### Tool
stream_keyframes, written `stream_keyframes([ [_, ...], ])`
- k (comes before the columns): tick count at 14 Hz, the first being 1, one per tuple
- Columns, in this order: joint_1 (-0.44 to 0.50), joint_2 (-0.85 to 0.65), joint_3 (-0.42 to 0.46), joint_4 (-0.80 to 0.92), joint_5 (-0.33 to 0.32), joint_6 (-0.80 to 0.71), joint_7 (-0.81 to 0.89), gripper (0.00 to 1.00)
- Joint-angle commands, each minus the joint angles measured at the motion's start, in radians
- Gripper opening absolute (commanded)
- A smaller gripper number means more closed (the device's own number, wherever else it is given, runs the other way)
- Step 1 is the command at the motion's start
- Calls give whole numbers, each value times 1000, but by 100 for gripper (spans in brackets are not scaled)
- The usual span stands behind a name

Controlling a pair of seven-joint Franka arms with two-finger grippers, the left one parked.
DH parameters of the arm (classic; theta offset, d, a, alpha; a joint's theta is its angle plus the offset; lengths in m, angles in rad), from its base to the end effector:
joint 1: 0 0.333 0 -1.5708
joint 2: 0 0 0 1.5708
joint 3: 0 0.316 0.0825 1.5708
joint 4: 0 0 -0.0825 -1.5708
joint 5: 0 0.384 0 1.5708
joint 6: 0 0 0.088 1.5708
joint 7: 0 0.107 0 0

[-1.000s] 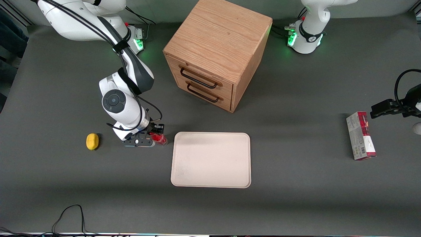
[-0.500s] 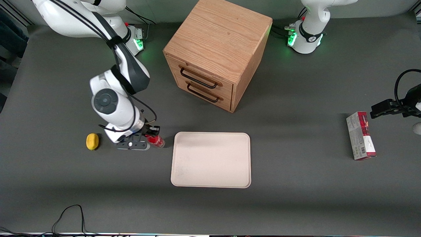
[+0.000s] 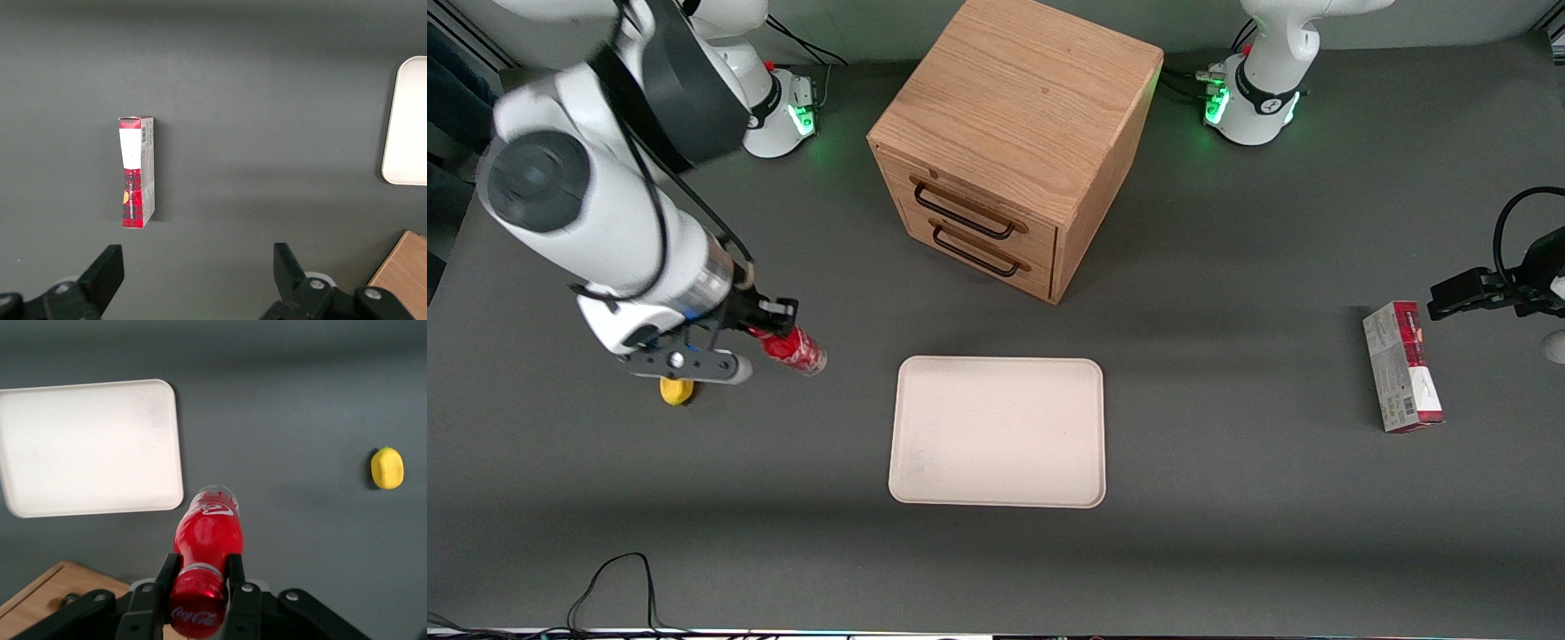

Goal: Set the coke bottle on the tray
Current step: 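Lift the held bottle up off the table, then carry the bottle over the cream tray and lower it onto it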

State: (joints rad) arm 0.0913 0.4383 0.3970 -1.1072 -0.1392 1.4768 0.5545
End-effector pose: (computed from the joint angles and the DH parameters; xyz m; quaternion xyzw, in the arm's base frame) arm 0.6214 0.2399 0.5788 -0.9983 0.0538 0.0234 0.0020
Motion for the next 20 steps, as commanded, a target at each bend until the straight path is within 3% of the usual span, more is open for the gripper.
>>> stream_keyframes([
  [1, 4, 123, 61, 191, 3, -53, 21, 0],
  [3, 13, 207, 95, 274, 3, -11, 33, 0],
  [7, 16, 316, 131, 291, -8, 222, 48, 0],
  [13, 74, 499, 137, 285, -196, 422, -4, 0],
  [17, 97, 539, 134, 254, -301, 468, -5, 0],
  [20, 97, 550, 132, 222, -342, 473, -1, 0],
])
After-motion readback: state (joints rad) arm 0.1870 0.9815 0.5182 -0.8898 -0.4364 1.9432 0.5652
